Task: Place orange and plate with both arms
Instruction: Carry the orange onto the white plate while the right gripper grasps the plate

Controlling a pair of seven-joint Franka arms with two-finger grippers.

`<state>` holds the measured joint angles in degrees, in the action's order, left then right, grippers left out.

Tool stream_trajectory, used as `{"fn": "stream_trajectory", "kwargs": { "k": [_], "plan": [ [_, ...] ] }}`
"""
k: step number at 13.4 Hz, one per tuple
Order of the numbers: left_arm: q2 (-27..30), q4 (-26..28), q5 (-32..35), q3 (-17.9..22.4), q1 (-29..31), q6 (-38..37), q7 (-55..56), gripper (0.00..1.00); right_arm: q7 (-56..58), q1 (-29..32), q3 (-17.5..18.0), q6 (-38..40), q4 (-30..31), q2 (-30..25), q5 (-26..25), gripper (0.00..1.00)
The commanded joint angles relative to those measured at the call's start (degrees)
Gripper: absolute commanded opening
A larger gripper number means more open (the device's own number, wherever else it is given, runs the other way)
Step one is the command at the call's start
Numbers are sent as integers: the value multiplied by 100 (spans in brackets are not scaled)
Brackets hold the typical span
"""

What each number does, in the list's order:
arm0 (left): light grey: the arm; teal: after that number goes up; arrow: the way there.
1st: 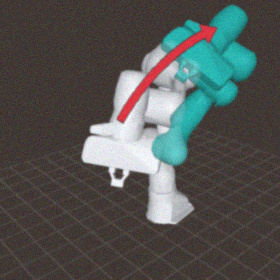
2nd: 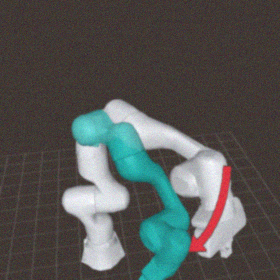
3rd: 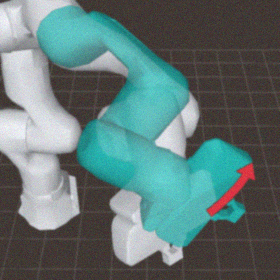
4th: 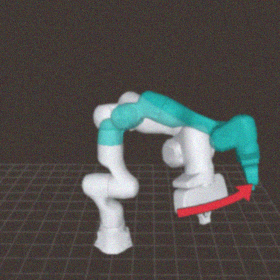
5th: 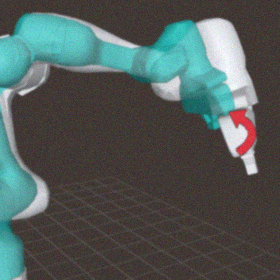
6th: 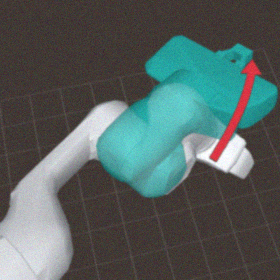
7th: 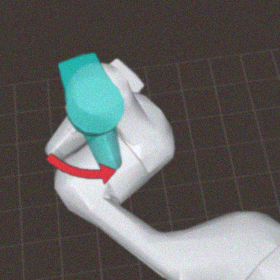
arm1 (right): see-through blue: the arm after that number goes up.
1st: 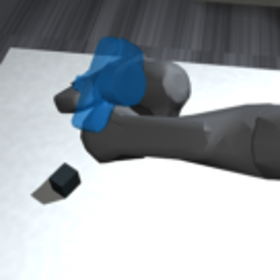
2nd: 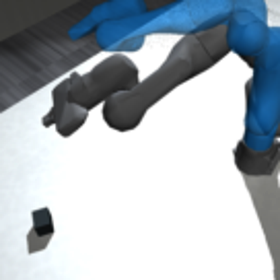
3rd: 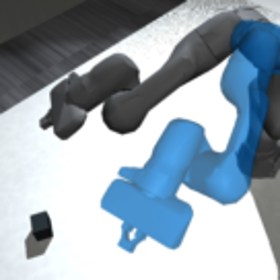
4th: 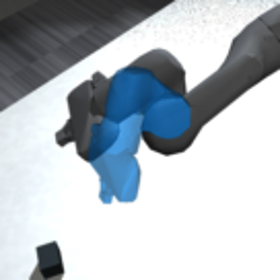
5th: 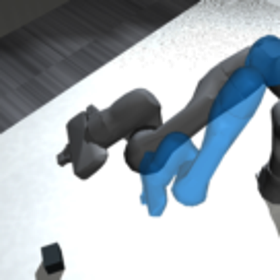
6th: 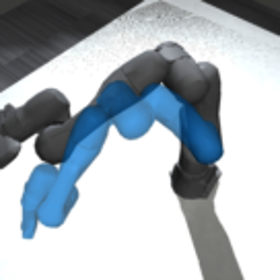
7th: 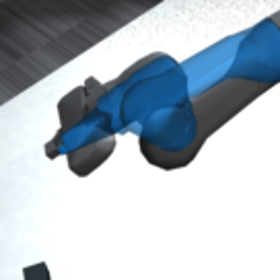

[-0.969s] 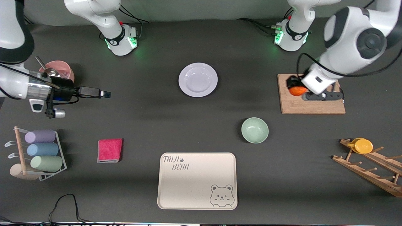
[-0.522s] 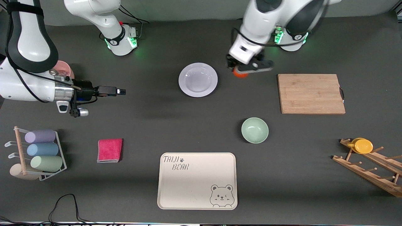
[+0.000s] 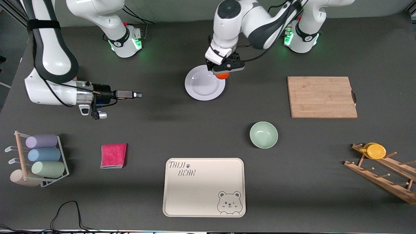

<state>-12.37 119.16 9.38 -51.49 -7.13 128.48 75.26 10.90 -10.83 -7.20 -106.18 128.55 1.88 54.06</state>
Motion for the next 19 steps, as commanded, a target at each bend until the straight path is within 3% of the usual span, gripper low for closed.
{"fn": "stream_trajectory", "kwargs": {
  "k": [1,4,7,11,14,15,16,19],
  "plan": [
    [-1036,-304,1045,226,-717,238,1136,0,840,-33,-44,-367,625,-82,639,100],
    [-1626,-428,1951,288,-1079,248,2025,0,1843,-85,-35,-798,1381,-83,1429,100],
    [-2110,-813,2112,603,-1421,248,2132,0,2906,-410,-44,-1194,1796,206,2291,100],
    [-2656,-1166,2814,885,-1818,283,2713,0,3567,-551,-35,-1396,1981,611,2741,100],
    [-2683,-1219,2824,983,-1871,388,2713,2,3909,-709,-35,-1440,2209,664,3249,100],
    [-2683,-1219,2833,983,-1863,388,2722,44,3989,-866,-44,-1440,2305,656,3530,100],
    [-2674,-1219,2841,991,-1871,380,2739,99,4094,-911,-36,-1449,2376,664,3741,100],
    [-2630,-1306,2850,1000,-1898,345,2748,100,4385,-1061,-35,-1475,2403,840,3963,100]
  ]
}}
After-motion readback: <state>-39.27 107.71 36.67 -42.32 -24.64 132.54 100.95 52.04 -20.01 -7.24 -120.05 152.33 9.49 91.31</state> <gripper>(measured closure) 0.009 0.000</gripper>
